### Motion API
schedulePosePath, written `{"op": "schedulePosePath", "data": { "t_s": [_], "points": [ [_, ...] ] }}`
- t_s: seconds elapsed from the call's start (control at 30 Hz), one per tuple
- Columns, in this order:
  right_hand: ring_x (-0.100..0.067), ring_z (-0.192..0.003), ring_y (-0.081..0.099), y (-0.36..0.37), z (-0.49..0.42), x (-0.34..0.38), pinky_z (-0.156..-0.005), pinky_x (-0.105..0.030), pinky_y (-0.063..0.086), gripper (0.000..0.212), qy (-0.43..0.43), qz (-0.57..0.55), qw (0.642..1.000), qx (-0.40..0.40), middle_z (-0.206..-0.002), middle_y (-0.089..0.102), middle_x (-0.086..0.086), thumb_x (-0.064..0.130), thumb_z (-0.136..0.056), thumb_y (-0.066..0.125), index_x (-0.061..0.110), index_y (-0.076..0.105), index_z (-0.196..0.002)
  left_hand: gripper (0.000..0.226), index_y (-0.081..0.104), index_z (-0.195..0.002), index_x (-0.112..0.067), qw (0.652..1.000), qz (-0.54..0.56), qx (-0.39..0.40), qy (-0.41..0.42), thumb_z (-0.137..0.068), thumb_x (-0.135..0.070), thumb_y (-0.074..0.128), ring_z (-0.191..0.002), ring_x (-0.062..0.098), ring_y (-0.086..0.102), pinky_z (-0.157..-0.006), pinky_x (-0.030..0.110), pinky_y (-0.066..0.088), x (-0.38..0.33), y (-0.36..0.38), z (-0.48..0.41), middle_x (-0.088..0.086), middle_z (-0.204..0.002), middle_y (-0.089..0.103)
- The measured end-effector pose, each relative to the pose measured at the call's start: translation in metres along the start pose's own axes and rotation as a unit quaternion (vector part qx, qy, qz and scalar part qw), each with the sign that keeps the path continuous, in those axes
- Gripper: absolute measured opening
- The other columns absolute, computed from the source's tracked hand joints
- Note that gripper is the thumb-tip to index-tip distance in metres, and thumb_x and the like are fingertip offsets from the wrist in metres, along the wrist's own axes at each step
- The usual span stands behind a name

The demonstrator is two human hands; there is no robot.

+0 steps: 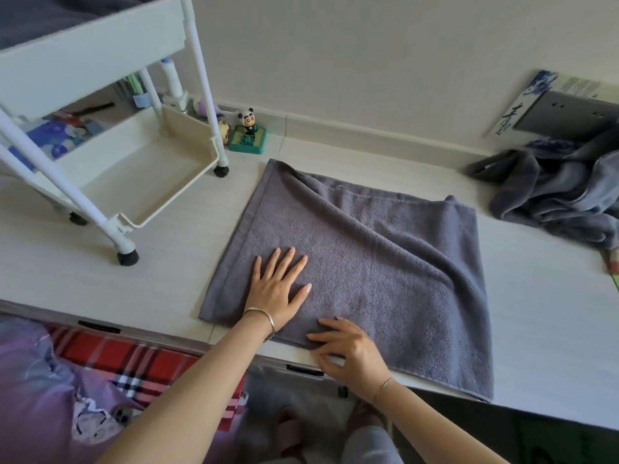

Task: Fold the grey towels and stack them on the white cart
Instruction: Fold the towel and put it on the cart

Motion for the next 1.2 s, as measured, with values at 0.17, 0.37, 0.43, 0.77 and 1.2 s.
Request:
{"op": "schedulePosePath", "data": {
  "t_s": [0.17,0.37,0.43,0.77,1.2],
  "points": [
    [0.006,-0.12,0.05,-0.001,0.001,-0.011,-0.108,-0.017,0.028,0.016,0.056,-0.088,0.993,0.049,-0.105,0.07,0.019,0.038,-0.081,0.065,0.027,0.076,-0.084,0.062,0.051,-0.132,-0.028,0.998,0.053,-0.039,-0.023,-0.086,-0.059,0.023,-0.137,0.028,0.033,-0.112,0.054,0.013,-0.003,-0.007,-0.01,0.001,-0.145,0.042],
    [0.004,-0.1,0.063,-0.066,-0.051,-0.043,-0.095,-0.015,0.043,0.009,0.157,-0.166,0.973,-0.03,-0.099,0.072,0.016,0.025,-0.084,0.069,0.02,0.077,-0.086,0.056,0.057,-0.12,-0.01,0.988,0.125,-0.09,-0.03,-0.089,-0.049,0.031,-0.119,0.031,0.05,-0.101,0.053,0.037,-0.029,-0.028,-0.058,0.011,-0.129,0.054],
    [0.003,-0.098,0.063,-0.096,-0.074,-0.064,-0.093,-0.018,0.046,0.01,0.178,-0.147,0.971,-0.057,-0.101,0.071,0.014,0.025,-0.086,0.067,0.022,0.076,-0.089,0.06,0.053,-0.126,-0.009,0.987,0.138,-0.081,-0.021,-0.09,-0.049,0.027,-0.124,0.029,0.045,-0.106,0.051,0.033,-0.043,-0.035,-0.079,0.011,-0.134,0.05],
    [-0.014,-0.108,0.055,-0.201,-0.161,-0.189,-0.097,-0.025,0.039,0.02,0.238,0.025,0.969,-0.061,-0.117,0.062,0.0,0.019,-0.09,0.061,0.016,0.065,-0.109,0.042,0.043,-0.137,-0.015,0.998,0.038,0.01,0.04,-0.099,-0.032,0.036,-0.136,0.025,0.03,-0.112,0.034,0.016,-0.082,-0.037,-0.203,0.004,-0.141,0.046],
    [-0.028,-0.08,0.055,-0.257,-0.173,-0.274,-0.073,-0.032,0.04,0.02,0.249,0.144,0.948,0.14,-0.08,0.063,-0.008,0.029,-0.089,0.062,0.01,0.062,-0.083,0.014,0.059,-0.103,-0.015,0.999,0.038,-0.02,0.029,-0.091,-0.016,0.053,-0.098,0.028,0.051,-0.088,0.033,0.031,-0.071,-0.042,-0.283,0.006,-0.102,0.058]
  ]
}}
Point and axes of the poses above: each hand's wrist, its own z-axis away from the middle knuckle, its own y-axis out of the palm, x = y × z, the point moved 5 cm from there along -z, towards the middle knuckle
